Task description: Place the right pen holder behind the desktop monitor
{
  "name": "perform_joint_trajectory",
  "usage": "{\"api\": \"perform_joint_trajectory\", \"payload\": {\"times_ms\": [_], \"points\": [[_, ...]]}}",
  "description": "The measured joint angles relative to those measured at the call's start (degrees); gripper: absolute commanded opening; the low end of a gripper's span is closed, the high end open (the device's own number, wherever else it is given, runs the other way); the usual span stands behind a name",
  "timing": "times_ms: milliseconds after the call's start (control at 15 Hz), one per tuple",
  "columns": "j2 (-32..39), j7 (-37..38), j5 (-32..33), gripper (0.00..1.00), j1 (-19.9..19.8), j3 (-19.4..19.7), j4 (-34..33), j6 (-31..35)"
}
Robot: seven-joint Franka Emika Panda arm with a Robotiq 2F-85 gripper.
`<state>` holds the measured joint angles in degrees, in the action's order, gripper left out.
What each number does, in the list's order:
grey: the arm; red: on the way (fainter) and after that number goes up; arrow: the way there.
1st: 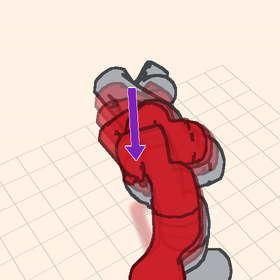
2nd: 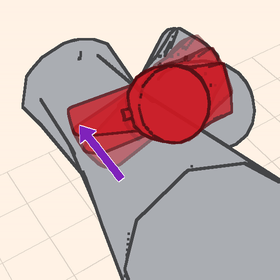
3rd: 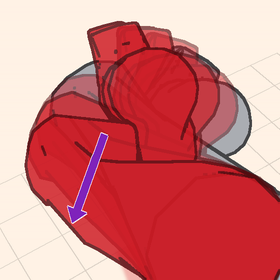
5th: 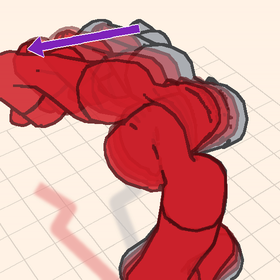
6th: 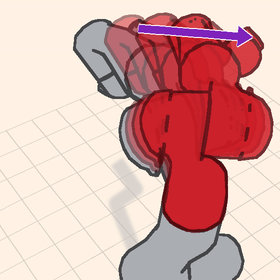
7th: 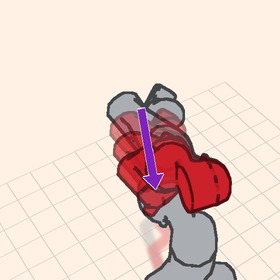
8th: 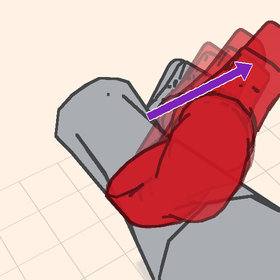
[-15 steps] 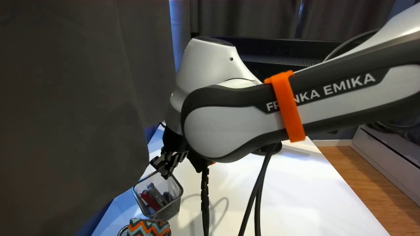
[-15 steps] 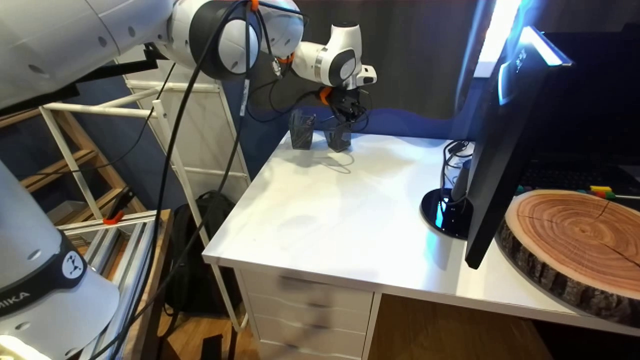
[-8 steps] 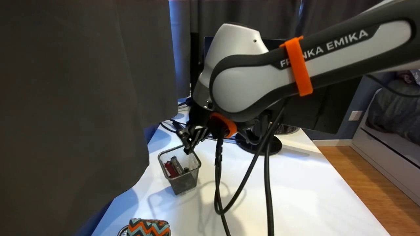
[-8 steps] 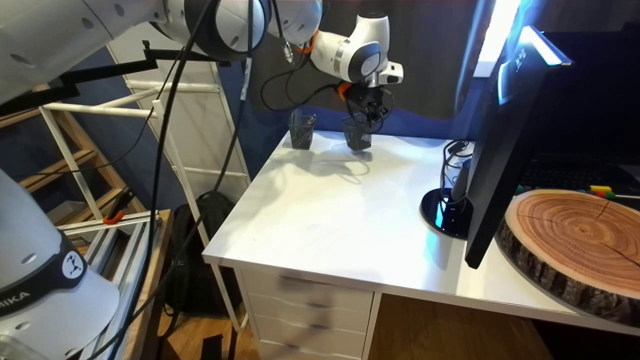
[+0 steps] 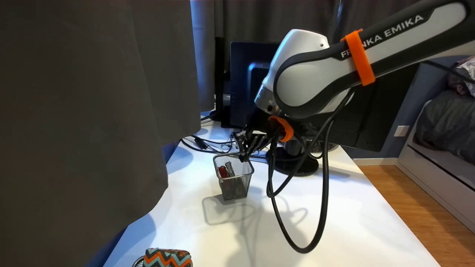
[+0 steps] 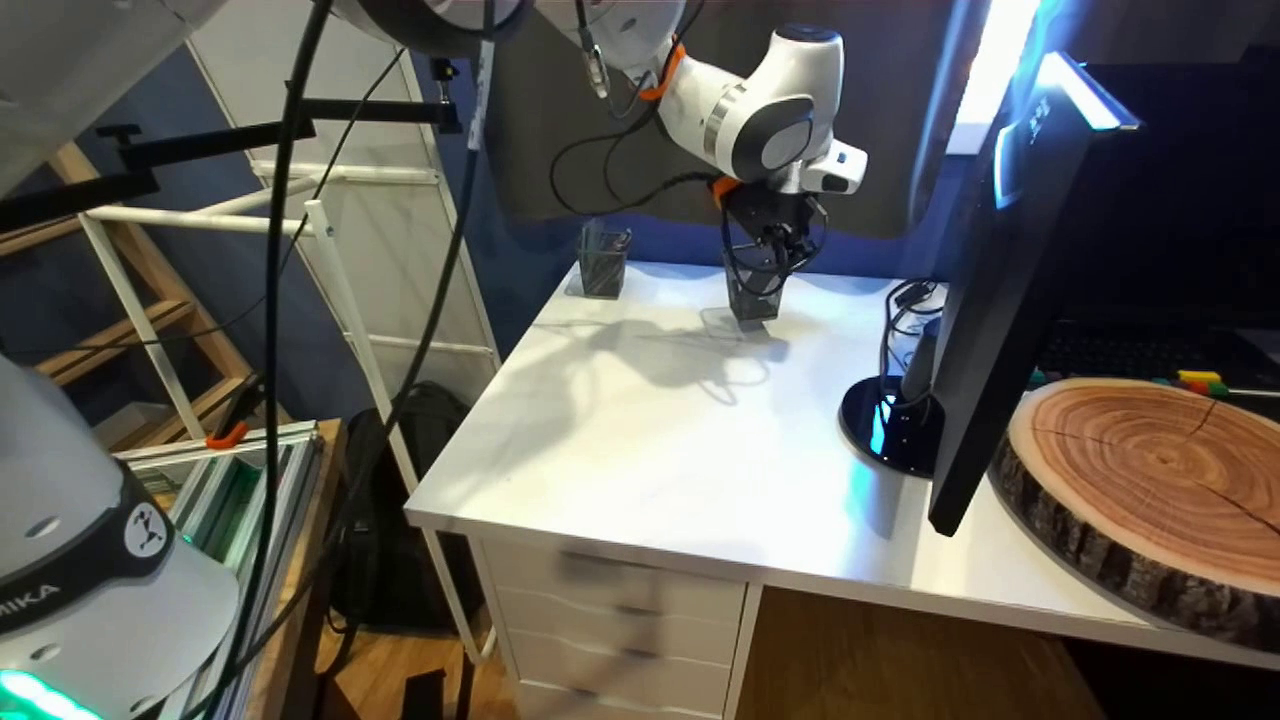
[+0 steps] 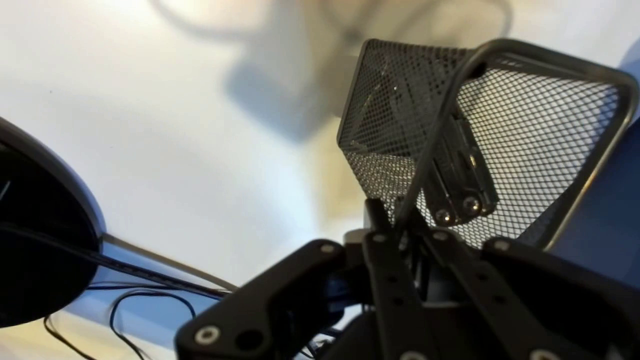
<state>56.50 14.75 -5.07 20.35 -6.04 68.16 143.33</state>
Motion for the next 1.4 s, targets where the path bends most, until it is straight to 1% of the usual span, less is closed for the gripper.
{"api": "perform_joint_trajectory", "payload": {"times_ms": [200, 467, 600, 800, 1067, 1200, 1400], "points": [[0.59, 0.16, 0.03, 0.02, 0.21, 0.22, 0.21, 0.04], [-0.34, 2.99, 0.02, 0.02, -0.71, 4.73, 3.21, -0.7], [-2.72, 3.9, 0.0, 0.02, -2.4, 5.59, 6.54, -0.63], [-8.33, 4.04, -0.05, 0.02, -5.67, 6.25, 13.74, -0.56], [-14.98, 3.37, -0.44, 0.02, -9.88, 5.44, 23.02, -0.24], [-15.32, 2.99, -1.43, 0.02, -10.98, 4.05, 24.74, 0.63], [-14.87, 2.84, -3.49, 0.02, -11.43, 2.12, 26.83, 4.81]]}}
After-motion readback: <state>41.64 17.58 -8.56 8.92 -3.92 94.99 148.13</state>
